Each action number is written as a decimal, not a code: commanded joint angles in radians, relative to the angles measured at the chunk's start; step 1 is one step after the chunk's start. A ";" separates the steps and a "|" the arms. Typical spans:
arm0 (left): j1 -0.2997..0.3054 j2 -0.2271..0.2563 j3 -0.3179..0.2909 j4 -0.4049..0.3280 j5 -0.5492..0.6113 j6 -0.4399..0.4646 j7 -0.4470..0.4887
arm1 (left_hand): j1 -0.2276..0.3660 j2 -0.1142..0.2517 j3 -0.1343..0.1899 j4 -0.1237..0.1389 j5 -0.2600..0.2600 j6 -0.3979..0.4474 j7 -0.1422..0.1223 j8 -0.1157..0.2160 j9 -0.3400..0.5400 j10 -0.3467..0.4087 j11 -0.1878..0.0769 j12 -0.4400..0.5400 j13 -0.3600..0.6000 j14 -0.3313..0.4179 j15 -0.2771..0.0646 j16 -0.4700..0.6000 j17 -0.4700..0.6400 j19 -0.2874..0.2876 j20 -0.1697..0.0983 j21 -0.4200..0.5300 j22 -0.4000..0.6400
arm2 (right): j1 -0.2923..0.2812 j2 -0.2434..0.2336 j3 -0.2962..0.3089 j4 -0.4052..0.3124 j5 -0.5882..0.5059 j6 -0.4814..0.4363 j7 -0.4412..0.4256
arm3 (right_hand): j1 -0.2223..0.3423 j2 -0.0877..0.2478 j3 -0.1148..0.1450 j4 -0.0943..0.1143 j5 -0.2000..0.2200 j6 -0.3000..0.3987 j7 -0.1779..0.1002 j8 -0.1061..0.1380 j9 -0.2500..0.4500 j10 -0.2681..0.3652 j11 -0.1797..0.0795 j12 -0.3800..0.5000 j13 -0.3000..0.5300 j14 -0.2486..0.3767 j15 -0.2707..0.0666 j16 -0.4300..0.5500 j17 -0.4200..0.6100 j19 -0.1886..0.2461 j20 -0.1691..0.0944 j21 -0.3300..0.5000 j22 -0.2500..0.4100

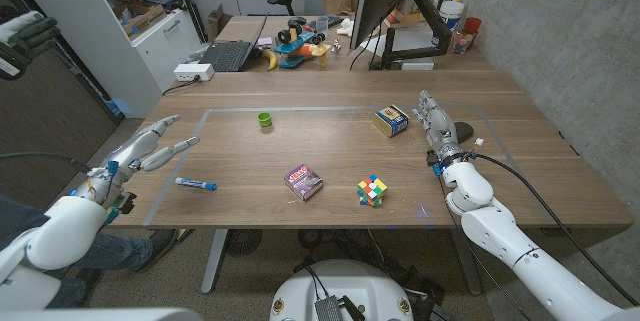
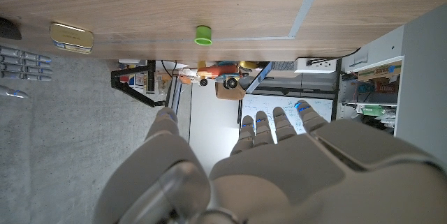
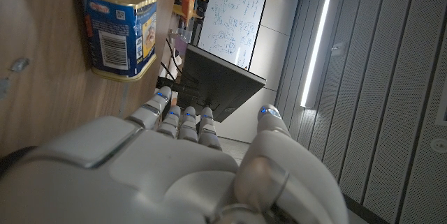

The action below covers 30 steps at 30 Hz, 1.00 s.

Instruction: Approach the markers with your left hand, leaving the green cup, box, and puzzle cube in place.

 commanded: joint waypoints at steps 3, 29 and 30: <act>0.015 0.015 0.025 -0.011 0.099 0.034 0.041 | 0.013 -0.001 0.001 -0.009 -0.004 0.002 -0.017 0.003 0.005 0.004 -0.008 0.005 0.005 0.013 0.012 0.010 0.003 0.012 0.016 0.012 0.006 | 0.000 -0.007 -0.002 -0.012 -0.005 -0.011 0.000 | 0.007 0.003 -0.006 0.003 -0.002 0.008 0.003 0.007 0.003 0.008 0.002 0.002 0.001 0.001 -0.002 0.008 0.005 0.005 0.001 0.005 0.004; 0.016 0.043 0.048 -0.006 0.162 0.113 0.054 | 0.019 -0.006 -0.003 -0.015 -0.006 0.087 -0.079 0.024 0.006 0.054 -0.026 0.022 0.008 0.054 0.017 0.016 0.007 0.043 0.029 0.017 0.009 | 0.002 -0.010 -0.003 -0.015 -0.008 -0.016 0.001 | 0.008 0.004 -0.007 0.003 -0.002 0.011 0.003 0.007 0.003 0.011 0.003 0.002 0.001 0.006 -0.001 0.008 0.005 0.003 0.002 0.004 0.004; 0.014 0.045 0.051 -0.003 0.162 0.116 0.055 | 0.019 -0.006 -0.003 -0.015 -0.006 0.089 -0.079 0.024 0.006 0.056 -0.025 0.023 0.008 0.056 0.018 0.017 0.007 0.044 0.029 0.017 0.009 | 0.002 -0.010 -0.003 -0.014 -0.008 -0.015 0.000 | 0.008 0.004 -0.007 0.003 -0.002 0.012 0.003 0.007 0.003 0.010 0.004 0.002 0.001 0.006 -0.001 0.008 0.005 0.003 0.002 0.004 0.004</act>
